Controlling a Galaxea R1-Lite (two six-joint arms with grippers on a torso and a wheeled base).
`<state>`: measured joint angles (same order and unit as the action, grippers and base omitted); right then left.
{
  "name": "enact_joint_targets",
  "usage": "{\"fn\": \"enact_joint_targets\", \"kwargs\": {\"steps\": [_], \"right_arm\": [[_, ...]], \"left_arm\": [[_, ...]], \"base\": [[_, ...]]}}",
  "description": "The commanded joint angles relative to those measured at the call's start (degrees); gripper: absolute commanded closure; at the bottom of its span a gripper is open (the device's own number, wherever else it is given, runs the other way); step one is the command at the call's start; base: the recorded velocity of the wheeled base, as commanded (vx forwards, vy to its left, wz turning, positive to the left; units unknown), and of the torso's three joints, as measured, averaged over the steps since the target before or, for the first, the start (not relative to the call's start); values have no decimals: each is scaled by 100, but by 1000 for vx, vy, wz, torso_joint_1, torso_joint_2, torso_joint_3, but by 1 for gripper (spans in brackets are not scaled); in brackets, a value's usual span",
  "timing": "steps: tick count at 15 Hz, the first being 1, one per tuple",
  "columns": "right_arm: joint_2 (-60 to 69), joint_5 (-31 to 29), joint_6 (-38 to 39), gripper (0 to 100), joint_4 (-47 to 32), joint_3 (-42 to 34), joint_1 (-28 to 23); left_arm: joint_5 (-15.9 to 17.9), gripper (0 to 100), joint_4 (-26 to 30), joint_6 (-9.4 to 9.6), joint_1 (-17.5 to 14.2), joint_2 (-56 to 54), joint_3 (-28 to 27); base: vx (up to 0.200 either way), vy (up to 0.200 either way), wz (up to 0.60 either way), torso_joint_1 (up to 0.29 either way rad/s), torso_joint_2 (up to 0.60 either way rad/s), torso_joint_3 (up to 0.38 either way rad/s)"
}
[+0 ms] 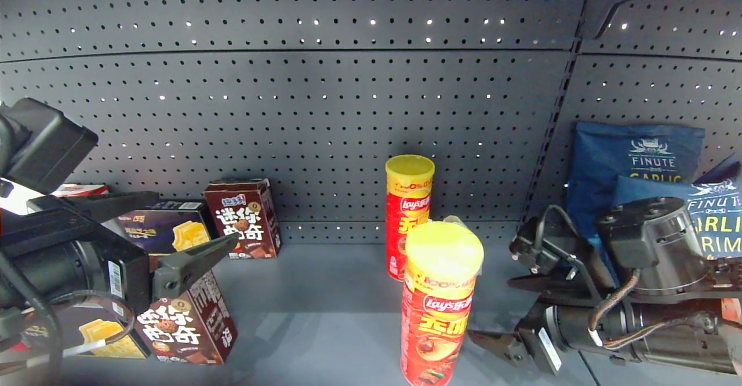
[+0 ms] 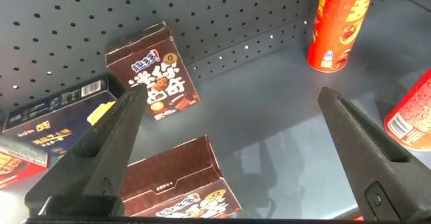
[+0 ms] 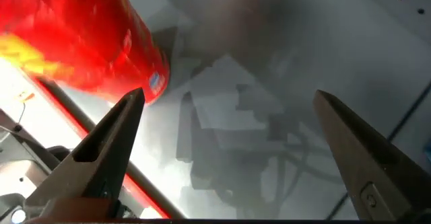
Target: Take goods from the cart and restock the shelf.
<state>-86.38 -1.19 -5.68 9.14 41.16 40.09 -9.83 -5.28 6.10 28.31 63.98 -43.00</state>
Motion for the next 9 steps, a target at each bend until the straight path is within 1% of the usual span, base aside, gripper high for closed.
{"fn": "enact_joint_targets", "kwargs": {"steps": [1,9], "right_arm": [[-195,-100,-3,0,44,33,51],[-414,-127,-3,0,140,77,113]], "left_arm": [[-2,0,-8,-3,-1,18,2],[7,0,-8,-3,-1,62,2]], "base": [[0,0,0,0,0,0],[0,0,0,0,0,0]]}}
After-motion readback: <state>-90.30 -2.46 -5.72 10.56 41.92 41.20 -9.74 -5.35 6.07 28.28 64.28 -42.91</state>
